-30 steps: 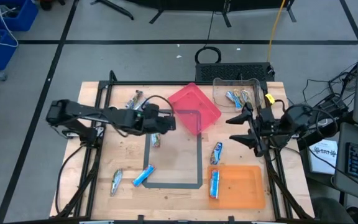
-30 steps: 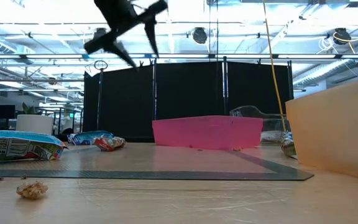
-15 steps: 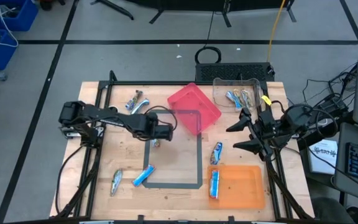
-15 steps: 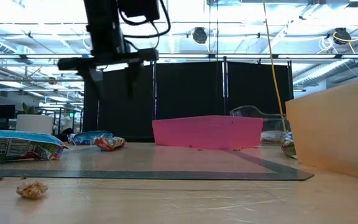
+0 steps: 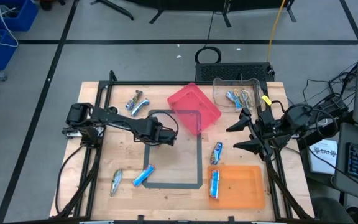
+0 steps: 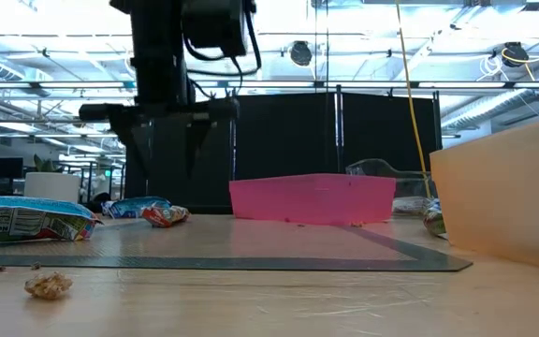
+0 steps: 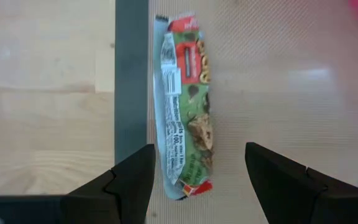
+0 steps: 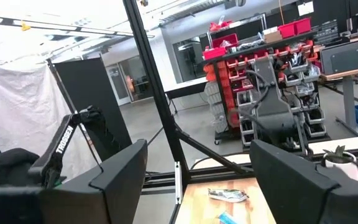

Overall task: Pick and place Granola Bars by type
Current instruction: Put the red granola bar into the orange bin

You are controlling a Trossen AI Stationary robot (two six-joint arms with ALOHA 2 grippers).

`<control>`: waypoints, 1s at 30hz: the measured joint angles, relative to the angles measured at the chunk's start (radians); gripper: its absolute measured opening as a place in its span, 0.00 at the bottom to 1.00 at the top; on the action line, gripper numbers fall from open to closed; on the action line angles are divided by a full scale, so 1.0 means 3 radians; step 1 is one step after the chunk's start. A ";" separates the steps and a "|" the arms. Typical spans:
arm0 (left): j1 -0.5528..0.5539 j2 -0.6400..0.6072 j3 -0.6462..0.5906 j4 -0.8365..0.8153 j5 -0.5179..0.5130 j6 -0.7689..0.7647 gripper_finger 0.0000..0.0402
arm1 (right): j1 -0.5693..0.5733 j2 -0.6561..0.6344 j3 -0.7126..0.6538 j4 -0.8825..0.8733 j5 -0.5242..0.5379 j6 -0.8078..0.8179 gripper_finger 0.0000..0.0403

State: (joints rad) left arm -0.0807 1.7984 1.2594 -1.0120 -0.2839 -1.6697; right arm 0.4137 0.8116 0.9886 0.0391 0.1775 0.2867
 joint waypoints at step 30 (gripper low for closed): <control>0.0006 0.0528 0.0003 0.0243 0.0210 -0.0101 0.59 | 0.0000 0.0000 0.0000 -0.0008 -0.0001 -0.0010 0.67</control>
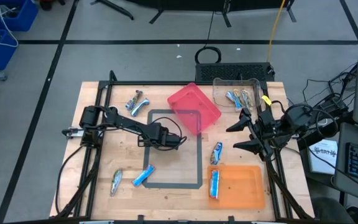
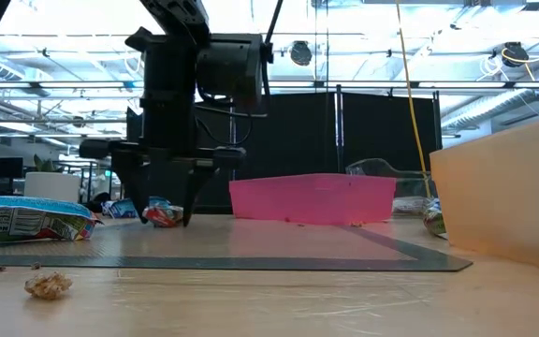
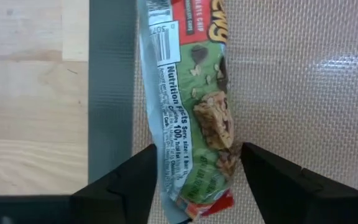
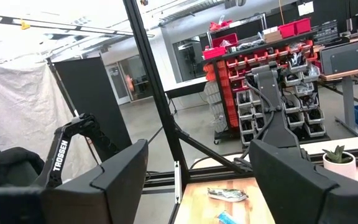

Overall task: Pick and place Granola Bars by type
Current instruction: Put the red granola bar into the orange bin

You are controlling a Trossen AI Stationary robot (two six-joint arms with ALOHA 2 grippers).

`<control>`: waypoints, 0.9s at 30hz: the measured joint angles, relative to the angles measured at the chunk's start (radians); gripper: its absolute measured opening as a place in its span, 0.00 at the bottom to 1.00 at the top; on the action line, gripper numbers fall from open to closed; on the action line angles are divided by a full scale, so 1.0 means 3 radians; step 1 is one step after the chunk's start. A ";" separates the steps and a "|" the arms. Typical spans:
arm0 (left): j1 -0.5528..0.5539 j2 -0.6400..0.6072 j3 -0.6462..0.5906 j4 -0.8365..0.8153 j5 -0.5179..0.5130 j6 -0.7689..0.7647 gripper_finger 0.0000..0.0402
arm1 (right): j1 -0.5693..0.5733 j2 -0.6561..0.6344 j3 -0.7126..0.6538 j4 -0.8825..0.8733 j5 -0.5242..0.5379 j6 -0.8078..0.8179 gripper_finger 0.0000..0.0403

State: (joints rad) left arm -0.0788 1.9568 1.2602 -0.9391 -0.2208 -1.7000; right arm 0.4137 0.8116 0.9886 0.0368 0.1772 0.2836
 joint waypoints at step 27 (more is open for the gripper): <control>-0.0076 -0.0019 0.0248 -0.0221 -0.0164 0.0158 0.03 | 0.0000 0.0000 0.0001 -0.0009 0.0006 -0.0027 0.66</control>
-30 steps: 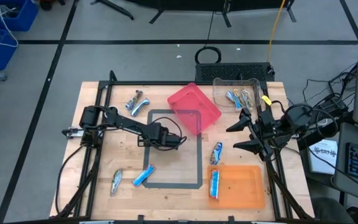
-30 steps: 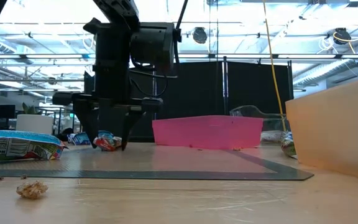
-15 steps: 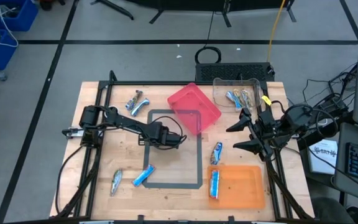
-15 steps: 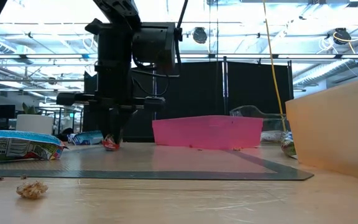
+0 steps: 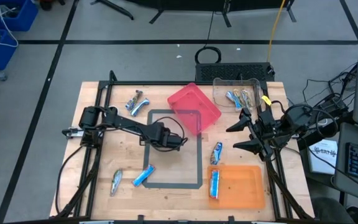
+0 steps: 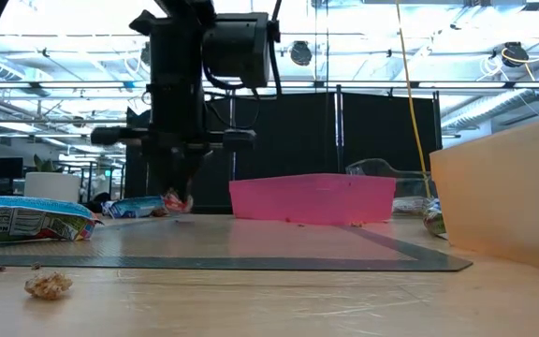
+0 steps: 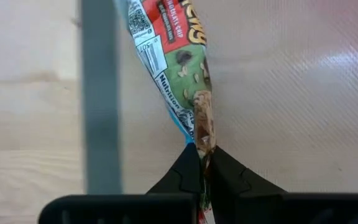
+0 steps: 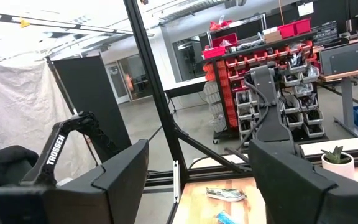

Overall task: Pick and place Granola Bars by type
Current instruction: Put the red granola bar into the orange bin

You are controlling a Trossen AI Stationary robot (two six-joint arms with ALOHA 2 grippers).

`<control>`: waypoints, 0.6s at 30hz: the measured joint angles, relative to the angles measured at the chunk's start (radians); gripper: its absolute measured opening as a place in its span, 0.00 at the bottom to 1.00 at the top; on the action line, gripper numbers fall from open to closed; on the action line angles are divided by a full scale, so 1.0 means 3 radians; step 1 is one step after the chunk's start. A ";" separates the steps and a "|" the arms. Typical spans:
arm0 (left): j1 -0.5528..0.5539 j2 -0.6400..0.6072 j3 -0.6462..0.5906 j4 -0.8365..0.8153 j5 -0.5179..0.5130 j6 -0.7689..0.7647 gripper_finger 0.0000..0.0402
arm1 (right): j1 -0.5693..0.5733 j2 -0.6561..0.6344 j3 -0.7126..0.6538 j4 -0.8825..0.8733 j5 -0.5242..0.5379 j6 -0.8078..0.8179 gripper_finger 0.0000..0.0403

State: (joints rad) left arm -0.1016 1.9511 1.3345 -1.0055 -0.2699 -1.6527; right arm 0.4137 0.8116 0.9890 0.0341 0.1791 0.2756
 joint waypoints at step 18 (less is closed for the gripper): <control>-0.0389 -0.1221 0.0434 -0.0401 -0.1391 0.0462 0.03 | -0.0150 0.0009 0.0001 -0.0055 0.0184 0.0263 0.69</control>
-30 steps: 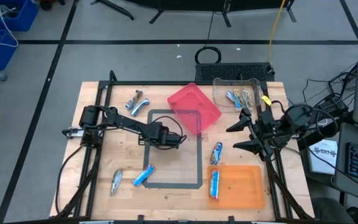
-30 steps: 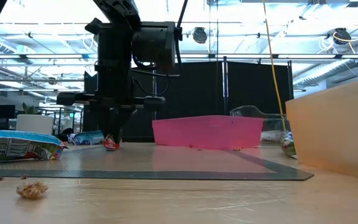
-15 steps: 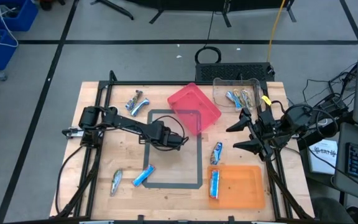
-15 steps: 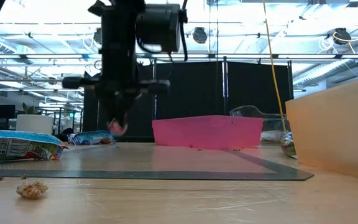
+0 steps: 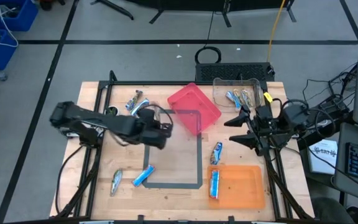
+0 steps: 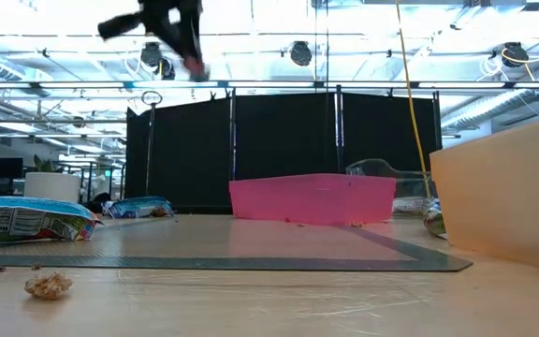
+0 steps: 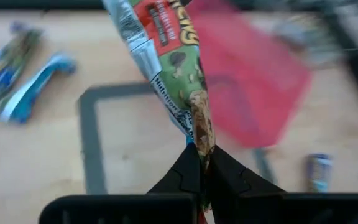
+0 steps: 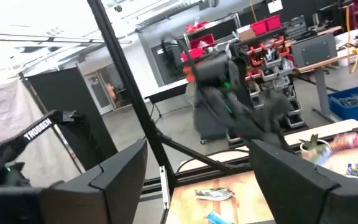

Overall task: Pick and place Granola Bars by type
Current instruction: Put the red granola bar into the orange bin

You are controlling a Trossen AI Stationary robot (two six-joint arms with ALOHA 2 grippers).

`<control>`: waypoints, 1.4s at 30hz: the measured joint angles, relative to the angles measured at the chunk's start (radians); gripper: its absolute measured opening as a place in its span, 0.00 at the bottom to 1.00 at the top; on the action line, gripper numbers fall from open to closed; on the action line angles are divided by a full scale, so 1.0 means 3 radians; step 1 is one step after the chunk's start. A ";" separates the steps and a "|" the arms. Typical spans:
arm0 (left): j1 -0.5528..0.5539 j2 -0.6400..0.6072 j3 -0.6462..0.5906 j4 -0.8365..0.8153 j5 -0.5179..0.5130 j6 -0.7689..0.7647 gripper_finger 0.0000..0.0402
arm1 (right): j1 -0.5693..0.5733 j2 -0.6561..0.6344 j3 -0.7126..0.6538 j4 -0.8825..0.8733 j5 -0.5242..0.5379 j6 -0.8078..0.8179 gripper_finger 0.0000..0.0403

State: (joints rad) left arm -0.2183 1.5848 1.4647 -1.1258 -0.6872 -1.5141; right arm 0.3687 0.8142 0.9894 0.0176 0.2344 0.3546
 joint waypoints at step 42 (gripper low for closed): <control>-0.0288 -0.0597 -0.0001 0.3335 0.0056 0.5431 0.02 | -0.0752 0.1588 0.1582 -0.0160 0.0436 -0.0172 0.81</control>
State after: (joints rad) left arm -0.3046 1.4055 1.4643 -0.1252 -0.6705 0.1153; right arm 0.1432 1.2907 1.4639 -0.0302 0.3653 0.3030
